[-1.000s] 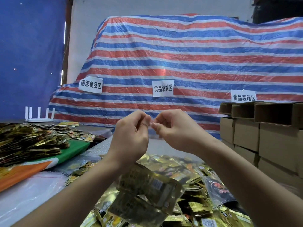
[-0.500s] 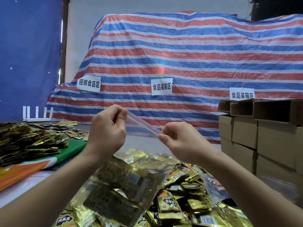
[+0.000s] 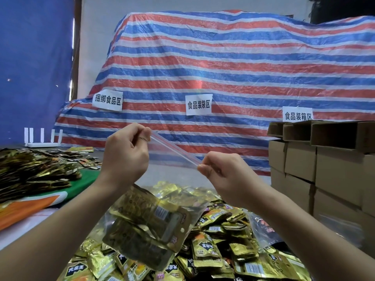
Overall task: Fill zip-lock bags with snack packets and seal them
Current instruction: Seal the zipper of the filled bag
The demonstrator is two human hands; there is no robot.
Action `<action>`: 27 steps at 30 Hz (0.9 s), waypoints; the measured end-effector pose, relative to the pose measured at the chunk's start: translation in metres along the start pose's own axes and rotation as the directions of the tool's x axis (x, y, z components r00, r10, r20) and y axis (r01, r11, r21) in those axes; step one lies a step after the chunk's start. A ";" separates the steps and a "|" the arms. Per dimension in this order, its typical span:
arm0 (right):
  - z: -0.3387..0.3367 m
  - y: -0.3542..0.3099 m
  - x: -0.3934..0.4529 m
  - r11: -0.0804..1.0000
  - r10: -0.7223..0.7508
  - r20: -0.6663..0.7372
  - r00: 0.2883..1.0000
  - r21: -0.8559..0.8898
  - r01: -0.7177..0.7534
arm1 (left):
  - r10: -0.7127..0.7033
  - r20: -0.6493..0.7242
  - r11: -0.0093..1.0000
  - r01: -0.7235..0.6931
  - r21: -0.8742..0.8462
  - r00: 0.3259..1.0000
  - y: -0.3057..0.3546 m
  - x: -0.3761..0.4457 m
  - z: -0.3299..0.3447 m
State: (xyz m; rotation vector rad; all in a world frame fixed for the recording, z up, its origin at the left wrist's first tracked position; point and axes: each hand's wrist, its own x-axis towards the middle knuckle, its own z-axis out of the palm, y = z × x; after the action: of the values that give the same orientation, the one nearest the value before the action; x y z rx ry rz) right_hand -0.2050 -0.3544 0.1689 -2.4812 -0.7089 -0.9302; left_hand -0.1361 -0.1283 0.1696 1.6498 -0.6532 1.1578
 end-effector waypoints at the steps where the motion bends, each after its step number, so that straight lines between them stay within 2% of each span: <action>1: 0.000 0.002 -0.002 1.000 0.006 0.018 1.000 0.002 -0.006 | -0.004 0.005 1.000 0.004 0.002 1.000 -0.001 -0.001 0.000; 7: 0.000 0.009 -0.006 0.999 0.043 0.096 0.994 -0.013 -0.042 | -0.033 0.017 0.999 0.033 -0.013 0.999 -0.006 0.000 0.001; 13: -0.006 0.007 -0.003 0.986 0.075 0.178 0.981 -0.157 -0.047 | -0.002 0.032 1.000 0.002 0.006 0.999 -0.007 -0.005 0.004; 16: -0.008 0.005 -0.004 0.965 0.095 0.226 0.969 -0.260 -0.034 | -0.023 0.070 0.999 0.026 -0.048 0.997 -0.005 -0.008 0.012; 23: 0.004 -0.001 0.001 0.969 0.040 0.157 0.987 -0.246 0.000 | 0.001 0.078 0.993 0.008 -0.120 0.997 0.003 -0.009 0.024; 27: 0.006 0.005 0.001 0.987 -0.013 0.094 0.995 -0.160 0.028 | 0.105 0.033 0.994 -0.104 -0.026 0.994 0.002 -0.012 0.025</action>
State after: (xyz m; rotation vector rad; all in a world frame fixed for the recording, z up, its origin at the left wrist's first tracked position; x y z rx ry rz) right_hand -0.1987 -0.3548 0.1639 -2.6788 -0.7163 -0.9181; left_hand -0.1329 -0.1535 0.1580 1.6338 -0.7806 1.1935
